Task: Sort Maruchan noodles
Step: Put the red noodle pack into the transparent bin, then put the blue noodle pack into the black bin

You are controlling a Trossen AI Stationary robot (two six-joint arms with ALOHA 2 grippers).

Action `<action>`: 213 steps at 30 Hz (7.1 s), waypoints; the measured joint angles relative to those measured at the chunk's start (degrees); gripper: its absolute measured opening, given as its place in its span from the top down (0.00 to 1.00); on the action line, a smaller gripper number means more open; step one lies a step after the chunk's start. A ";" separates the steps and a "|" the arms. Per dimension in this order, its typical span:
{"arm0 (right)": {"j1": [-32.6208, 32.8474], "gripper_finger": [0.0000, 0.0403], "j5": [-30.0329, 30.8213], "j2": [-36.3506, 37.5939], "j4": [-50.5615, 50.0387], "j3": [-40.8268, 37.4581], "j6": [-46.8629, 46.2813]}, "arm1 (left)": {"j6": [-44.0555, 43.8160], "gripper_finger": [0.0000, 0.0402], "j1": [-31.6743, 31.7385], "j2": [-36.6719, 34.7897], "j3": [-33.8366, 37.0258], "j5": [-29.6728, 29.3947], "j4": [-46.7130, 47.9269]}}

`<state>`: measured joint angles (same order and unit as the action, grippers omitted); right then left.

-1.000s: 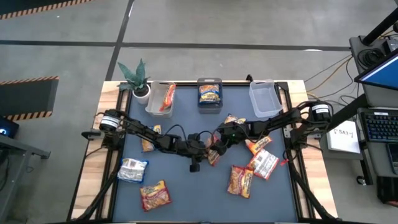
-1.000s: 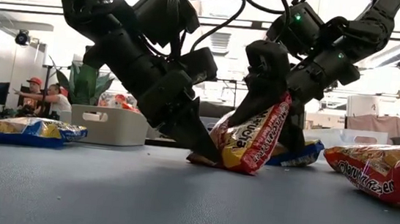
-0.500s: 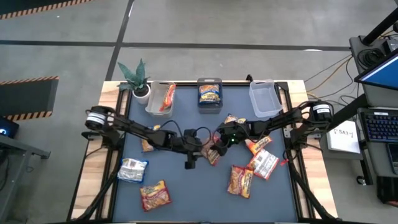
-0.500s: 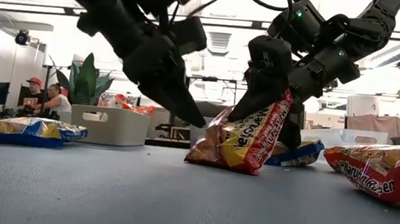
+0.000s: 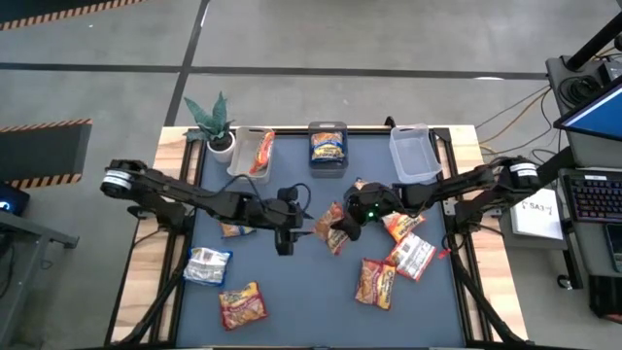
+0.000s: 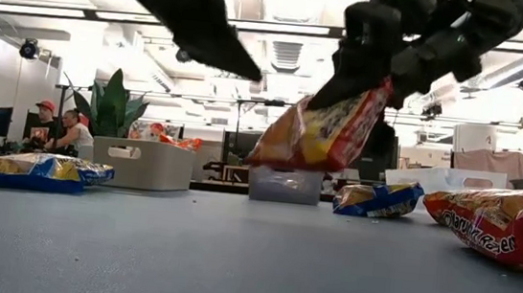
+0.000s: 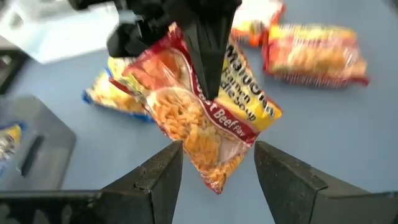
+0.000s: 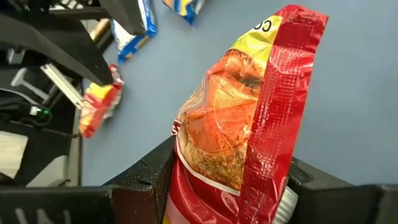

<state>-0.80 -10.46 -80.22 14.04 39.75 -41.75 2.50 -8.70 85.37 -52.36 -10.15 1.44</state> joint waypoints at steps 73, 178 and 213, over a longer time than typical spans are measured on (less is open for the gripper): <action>-47.23 0.60 32.58 18.25 -68.57 22.43 27.88 | -3.07 0.55 -0.62 -11.41 0.44 -2.67 -2.59; -47.10 0.26 26.49 8.13 -41.10 8.63 26.33 | -3.31 0.55 -0.57 -5.47 0.44 -2.97 -6.57; -25.85 0.19 18.99 36.50 -37.58 8.52 24.77 | -8.22 0.55 -0.66 -1.41 0.44 -2.88 -13.72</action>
<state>-26.65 8.54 -43.72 -23.55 48.26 -16.97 -5.72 -9.37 83.96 -51.92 -13.04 -12.28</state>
